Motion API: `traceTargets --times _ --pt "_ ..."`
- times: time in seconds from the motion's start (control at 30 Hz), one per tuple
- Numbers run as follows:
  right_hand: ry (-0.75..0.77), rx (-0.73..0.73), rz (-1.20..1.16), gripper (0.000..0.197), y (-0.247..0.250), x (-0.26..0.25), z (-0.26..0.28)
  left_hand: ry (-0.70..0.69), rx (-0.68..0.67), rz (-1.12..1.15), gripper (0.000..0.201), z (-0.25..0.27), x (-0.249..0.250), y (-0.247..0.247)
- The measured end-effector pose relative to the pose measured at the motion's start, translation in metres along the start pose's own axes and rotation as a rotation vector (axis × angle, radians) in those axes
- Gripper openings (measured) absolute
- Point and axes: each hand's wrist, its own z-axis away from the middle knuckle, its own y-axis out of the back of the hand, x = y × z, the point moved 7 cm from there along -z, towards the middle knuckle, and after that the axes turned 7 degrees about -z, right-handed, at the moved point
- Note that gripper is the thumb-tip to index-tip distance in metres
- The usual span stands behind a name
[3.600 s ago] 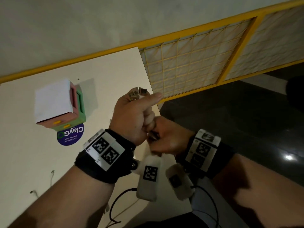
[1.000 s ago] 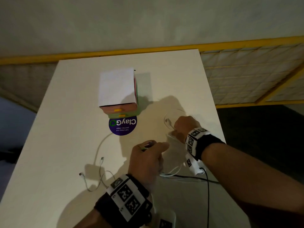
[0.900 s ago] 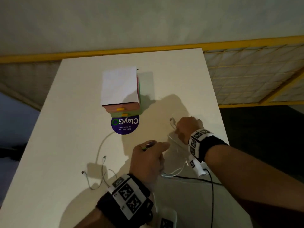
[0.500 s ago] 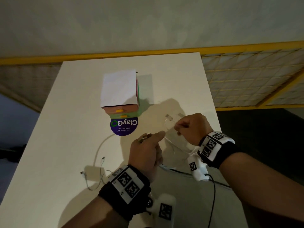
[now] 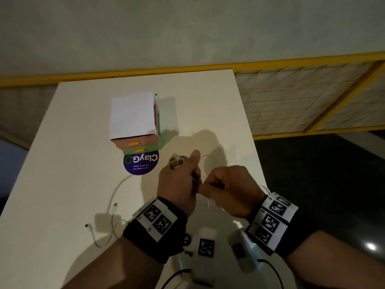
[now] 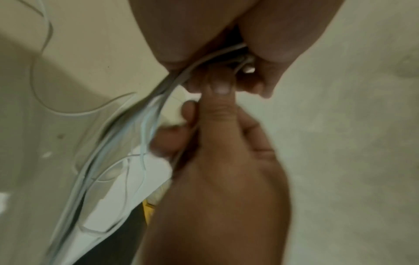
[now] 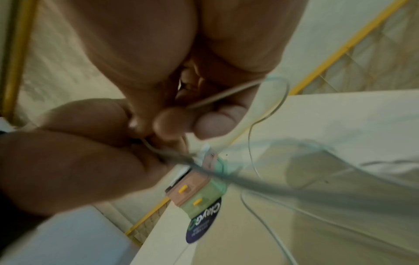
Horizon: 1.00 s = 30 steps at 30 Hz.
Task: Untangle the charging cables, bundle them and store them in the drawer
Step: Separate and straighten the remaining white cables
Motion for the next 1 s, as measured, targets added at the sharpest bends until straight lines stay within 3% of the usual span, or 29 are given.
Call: traceTargets --times 0.07,0.17,0.37,0.57,0.8,0.9,1.0 --pt "0.01 -0.046 0.022 0.042 -0.006 0.006 0.005 0.061 -0.012 0.158 0.039 0.001 0.006 0.0" --pt "-0.063 -0.077 0.072 0.049 0.002 0.023 0.014 0.092 -0.111 0.232 0.041 0.004 0.022 0.003" --pt "-0.122 0.101 -0.407 0.027 0.048 0.059 0.01 0.038 -0.208 0.091 0.033 0.02 0.046 0.014" --pt "0.025 0.252 -0.564 0.025 0.069 0.035 -0.009 -0.013 -0.256 -0.164 0.045 0.031 0.045 0.002" --pt "0.072 0.333 -0.484 0.023 0.097 0.011 -0.017 -0.072 -0.227 -0.235 0.049 0.029 0.059 -0.007" --pt "-0.027 0.191 -0.334 0.007 0.092 0.019 -0.02 -0.03 -0.184 -0.186 0.047 0.029 0.058 -0.001" --pt "-0.207 -0.089 -0.563 0.032 0.048 0.03 -0.02 0.006 -0.176 -0.135 0.044 0.035 0.049 0.011"
